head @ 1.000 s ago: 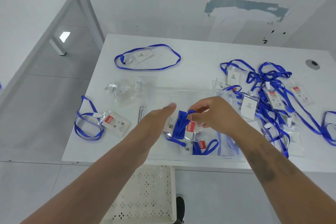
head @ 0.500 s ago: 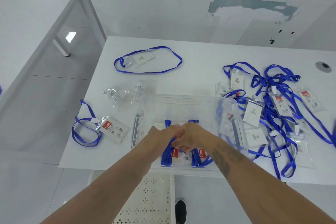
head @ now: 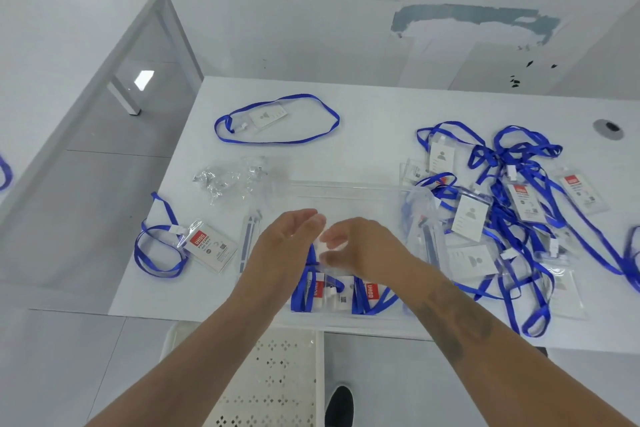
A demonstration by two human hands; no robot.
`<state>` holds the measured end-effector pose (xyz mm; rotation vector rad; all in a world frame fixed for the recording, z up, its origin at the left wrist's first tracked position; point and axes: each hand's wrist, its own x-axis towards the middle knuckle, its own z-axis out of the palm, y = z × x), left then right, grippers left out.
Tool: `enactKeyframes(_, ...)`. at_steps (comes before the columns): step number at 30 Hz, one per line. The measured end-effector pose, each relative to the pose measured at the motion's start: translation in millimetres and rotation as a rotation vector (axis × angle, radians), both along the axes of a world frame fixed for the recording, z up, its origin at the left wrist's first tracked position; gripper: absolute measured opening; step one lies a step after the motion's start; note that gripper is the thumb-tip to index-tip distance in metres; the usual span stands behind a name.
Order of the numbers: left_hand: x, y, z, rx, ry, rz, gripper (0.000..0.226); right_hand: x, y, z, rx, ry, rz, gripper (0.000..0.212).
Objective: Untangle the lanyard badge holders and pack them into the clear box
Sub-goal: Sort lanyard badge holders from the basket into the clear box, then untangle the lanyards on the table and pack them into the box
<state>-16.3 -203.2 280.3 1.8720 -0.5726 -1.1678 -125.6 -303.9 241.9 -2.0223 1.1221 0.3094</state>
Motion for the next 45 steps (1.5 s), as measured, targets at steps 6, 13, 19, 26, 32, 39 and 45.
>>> enactKeyframes(6, -6.0, 15.2, 13.6, -0.088, -0.224, -0.052, 0.035, -47.1, 30.1, 40.2, -0.098, -0.317, -0.220, 0.045)
enactKeyframes(13, -7.0, 30.0, 23.1, -0.126, -0.244, -0.099, 0.047, -85.1, 66.7, 56.9, -0.204, -0.459, -0.368, 0.049)
enactKeyframes(19, -33.7, 16.5, 29.6, -0.173, -0.224, -0.159, 0.051, -124.8, 67.5, 65.2, -0.225, -0.494, -0.520, 0.051)
enactKeyframes(26, -101.9, -28.4, 39.5, -0.225, -0.238, -0.209, 0.042, -192.1, 17.4, 68.0, -0.189, -0.488, -0.565, 0.033)
enactKeyframes(32, -172.0, -88.4, 40.2, -0.190, -0.252, -0.179, 0.037, -255.3, -53.9, 66.7, -0.165, -0.412, -0.473, 0.035)
enactKeyframes(39, -223.5, -155.4, 15.4, 0.013, -0.258, -0.161, 0.036, -298.1, -138.7, 41.6, -0.163, -0.254, -0.293, 0.032)
enactKeyframes(45, -234.0, -199.7, -35.6, 0.223, -0.323, -0.219, 0.049, -280.9, -194.6, 1.9, -0.181, -0.160, -0.213, 0.034)
